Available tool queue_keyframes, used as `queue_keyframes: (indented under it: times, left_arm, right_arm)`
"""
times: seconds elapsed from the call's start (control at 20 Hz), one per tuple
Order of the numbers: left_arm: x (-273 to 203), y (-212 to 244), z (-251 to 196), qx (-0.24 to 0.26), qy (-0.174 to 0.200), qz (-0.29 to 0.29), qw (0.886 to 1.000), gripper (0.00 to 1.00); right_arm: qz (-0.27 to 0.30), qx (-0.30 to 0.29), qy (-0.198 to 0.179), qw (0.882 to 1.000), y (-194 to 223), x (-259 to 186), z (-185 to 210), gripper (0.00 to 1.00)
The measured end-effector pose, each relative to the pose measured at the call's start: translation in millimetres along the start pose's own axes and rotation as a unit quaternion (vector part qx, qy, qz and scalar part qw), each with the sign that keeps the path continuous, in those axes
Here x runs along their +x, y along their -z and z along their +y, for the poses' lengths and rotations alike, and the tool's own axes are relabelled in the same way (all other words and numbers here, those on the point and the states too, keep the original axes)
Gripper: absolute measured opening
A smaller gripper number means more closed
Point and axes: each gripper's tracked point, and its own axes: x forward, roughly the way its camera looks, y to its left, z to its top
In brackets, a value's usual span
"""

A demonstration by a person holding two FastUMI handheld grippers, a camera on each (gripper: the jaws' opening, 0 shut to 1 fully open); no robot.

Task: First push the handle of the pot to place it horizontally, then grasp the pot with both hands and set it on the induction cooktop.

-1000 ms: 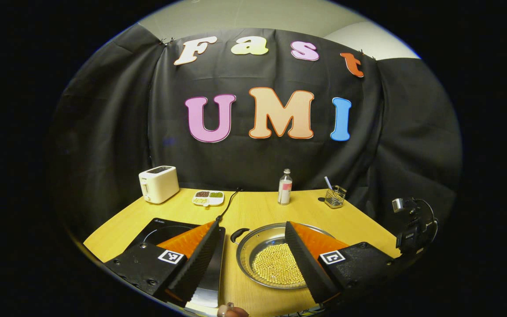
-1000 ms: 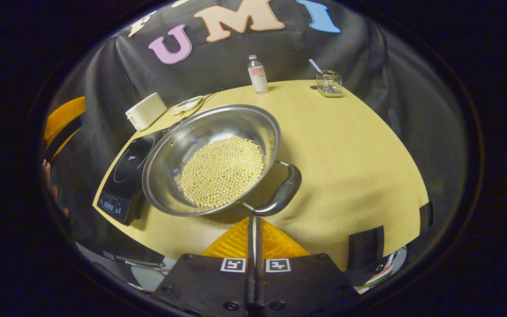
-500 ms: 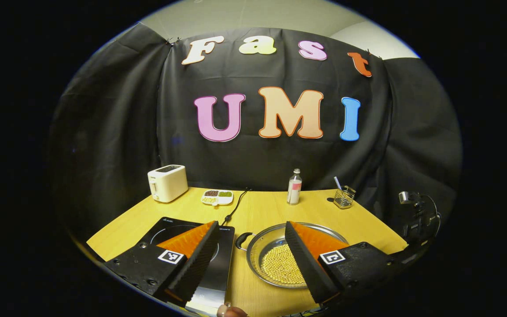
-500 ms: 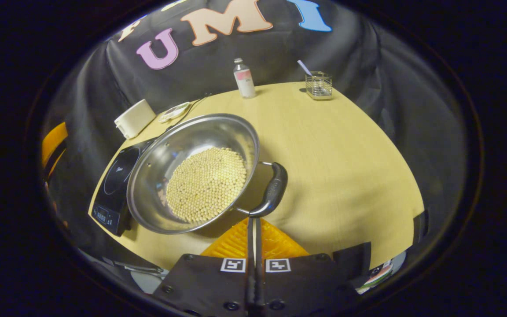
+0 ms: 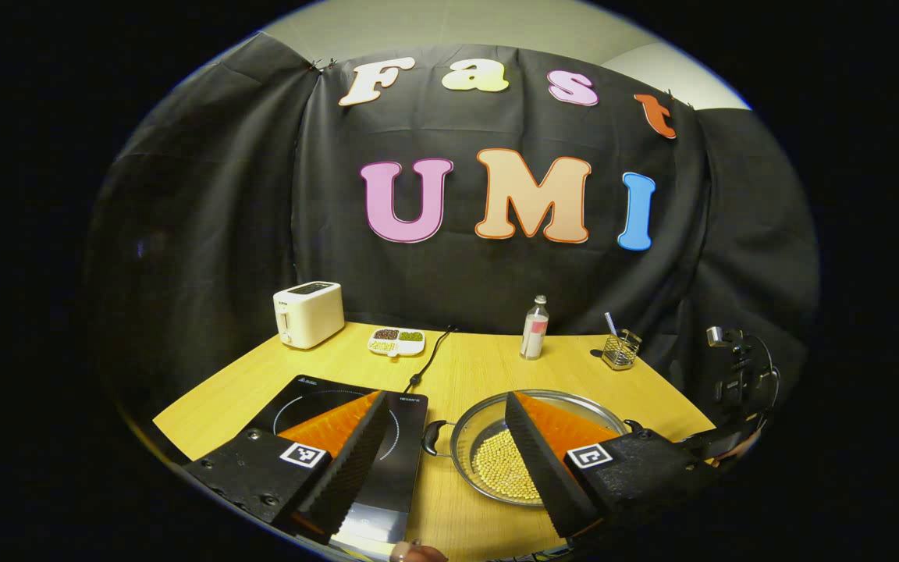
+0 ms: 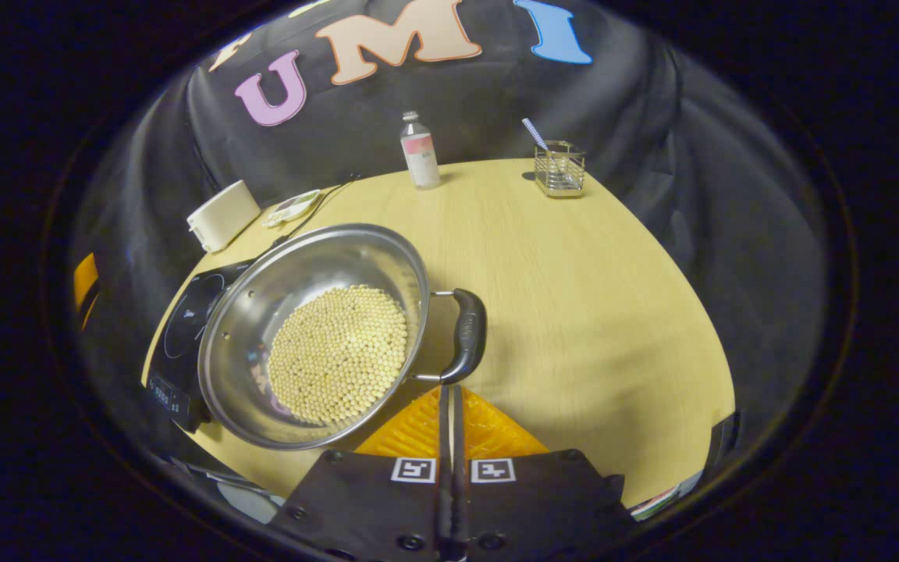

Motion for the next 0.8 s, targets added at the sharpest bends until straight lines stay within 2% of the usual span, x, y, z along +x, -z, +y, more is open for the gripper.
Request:
queue_keyframes:
  times: [0.45, 0.8]
  left_arm:
    - [5, 1, -4, -0.002, -0.002, 0.001, 1.000, 0.97]
    - [5, 0, -11, 0.000, 0.003, -0.001, 1.000, 0.96]
  right_arm:
    - [-0.009, 0.000, 0.005, 1.000, -11, 8, -8, 0.03]
    - [-0.038, 0.010, 0.002, 0.999, -21, -5, -8, 0.00]
